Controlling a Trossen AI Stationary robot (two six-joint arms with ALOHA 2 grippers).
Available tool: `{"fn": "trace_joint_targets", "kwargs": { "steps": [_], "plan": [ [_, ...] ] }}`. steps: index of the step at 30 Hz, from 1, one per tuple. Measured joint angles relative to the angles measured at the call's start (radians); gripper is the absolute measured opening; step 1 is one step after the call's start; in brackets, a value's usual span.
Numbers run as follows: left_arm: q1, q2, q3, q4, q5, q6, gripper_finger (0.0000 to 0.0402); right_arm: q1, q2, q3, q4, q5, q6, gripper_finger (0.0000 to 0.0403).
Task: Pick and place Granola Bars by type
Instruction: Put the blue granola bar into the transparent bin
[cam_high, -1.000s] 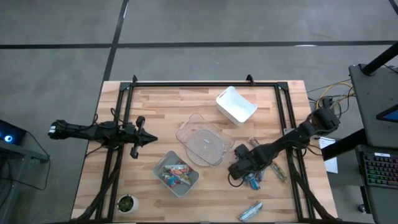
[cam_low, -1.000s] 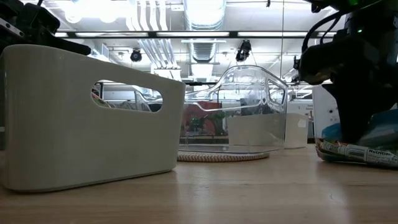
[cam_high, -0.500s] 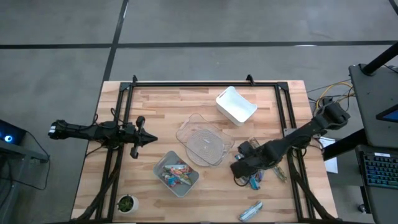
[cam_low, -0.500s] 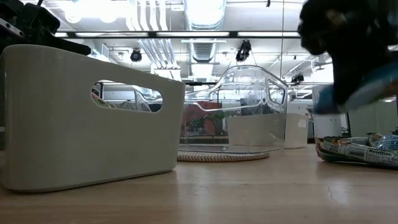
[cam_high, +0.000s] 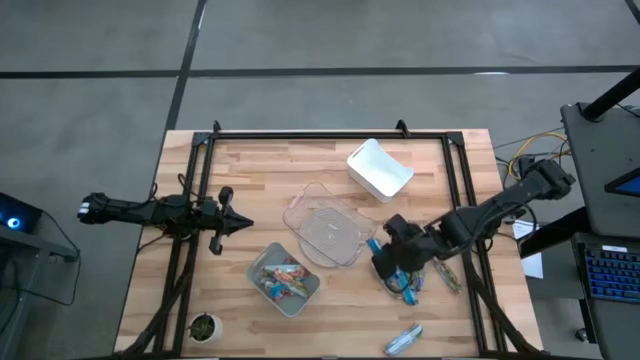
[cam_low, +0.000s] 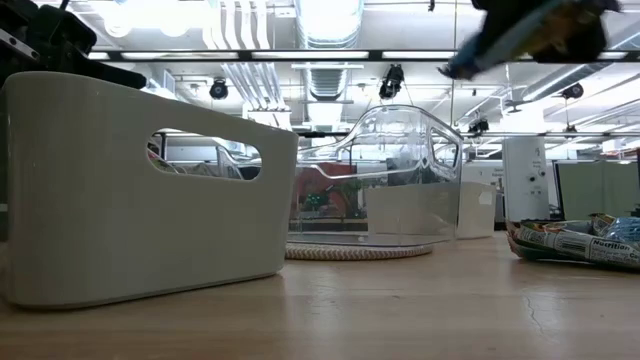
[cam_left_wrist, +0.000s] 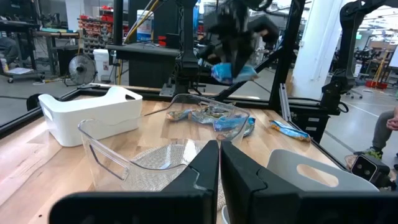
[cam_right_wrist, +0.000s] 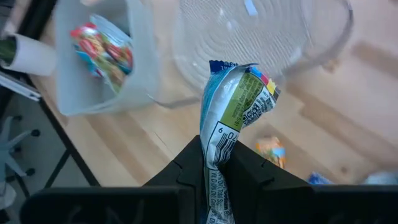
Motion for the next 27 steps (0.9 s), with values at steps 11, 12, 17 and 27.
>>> {"fn": "trace_joint_targets", "kwargs": {
  "steps": [11,12,17,27],
  "plan": [
    [0.0,0.0,0.0,0.0,0.0,0.0,0.0,-0.155,0.063,0.154,-0.004,-0.052,-0.348,0.0043],
    [0.0,0.0,0.0,0.0,0.0,0.0,0.0,-0.172,0.075,0.166,-0.003,-0.075,-0.381,0.0043],
    [0.0,0.0,0.0,0.0,0.0,0.0,0.0,-0.246,0.156,0.238,-0.006,-0.193,-0.578,0.0043],
    [0.0,0.0,0.0,0.0,0.0,0.0,0.0,-0.335,0.312,0.382,-0.008,-0.273,-0.838,0.0043]
  ]
}}
